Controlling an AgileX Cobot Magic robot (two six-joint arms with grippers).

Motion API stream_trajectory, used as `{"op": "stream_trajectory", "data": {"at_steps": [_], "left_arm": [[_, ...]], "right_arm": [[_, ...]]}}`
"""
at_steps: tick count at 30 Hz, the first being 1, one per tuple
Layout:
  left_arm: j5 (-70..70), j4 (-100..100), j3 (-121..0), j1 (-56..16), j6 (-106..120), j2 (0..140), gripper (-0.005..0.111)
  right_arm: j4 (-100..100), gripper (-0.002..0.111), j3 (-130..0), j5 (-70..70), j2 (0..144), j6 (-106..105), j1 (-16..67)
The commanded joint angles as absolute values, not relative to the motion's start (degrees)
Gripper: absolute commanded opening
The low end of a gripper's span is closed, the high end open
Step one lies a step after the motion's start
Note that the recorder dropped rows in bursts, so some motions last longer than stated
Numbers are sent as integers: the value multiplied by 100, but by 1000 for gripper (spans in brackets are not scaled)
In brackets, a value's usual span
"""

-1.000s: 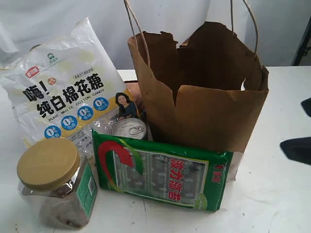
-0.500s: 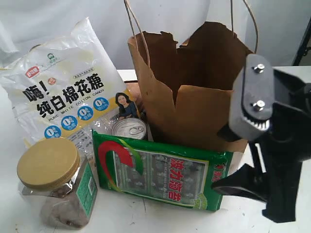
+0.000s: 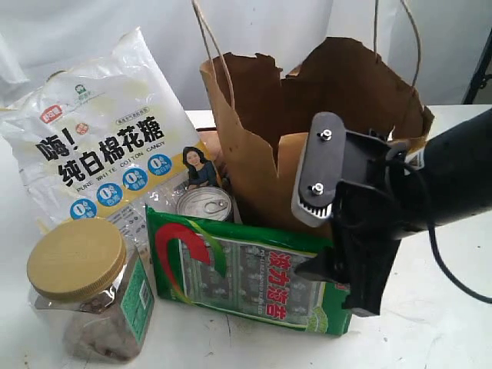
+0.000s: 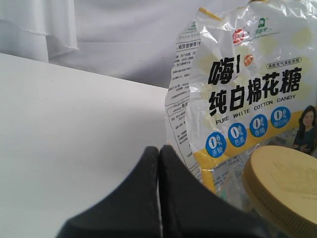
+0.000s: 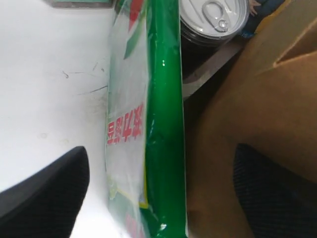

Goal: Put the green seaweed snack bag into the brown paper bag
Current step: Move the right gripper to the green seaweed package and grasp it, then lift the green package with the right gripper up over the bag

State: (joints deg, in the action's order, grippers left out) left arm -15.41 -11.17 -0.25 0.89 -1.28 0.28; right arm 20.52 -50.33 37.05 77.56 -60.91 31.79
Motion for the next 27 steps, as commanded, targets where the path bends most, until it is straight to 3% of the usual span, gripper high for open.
{"op": "stream_trajectory", "data": {"at_steps": [1, 16, 19, 27], "left_arm": [[-1521, -1105, 0, 109, -121, 0, 0], [-1521, -1105, 0, 109, -121, 0, 0], [-1521, -1105, 0, 109, -121, 0, 0], [-1521, -1105, 0, 109, -121, 0, 0]], "right_arm": [[2009, 73, -5059, 3442, 8108, -6081, 3192], [2045, 71, -5059, 3363, 8880, -6081, 3192], [2045, 60, -5059, 3363, 8974, -6081, 3192], [2045, 17, -5059, 3435, 9017, -6162, 3192]]}}
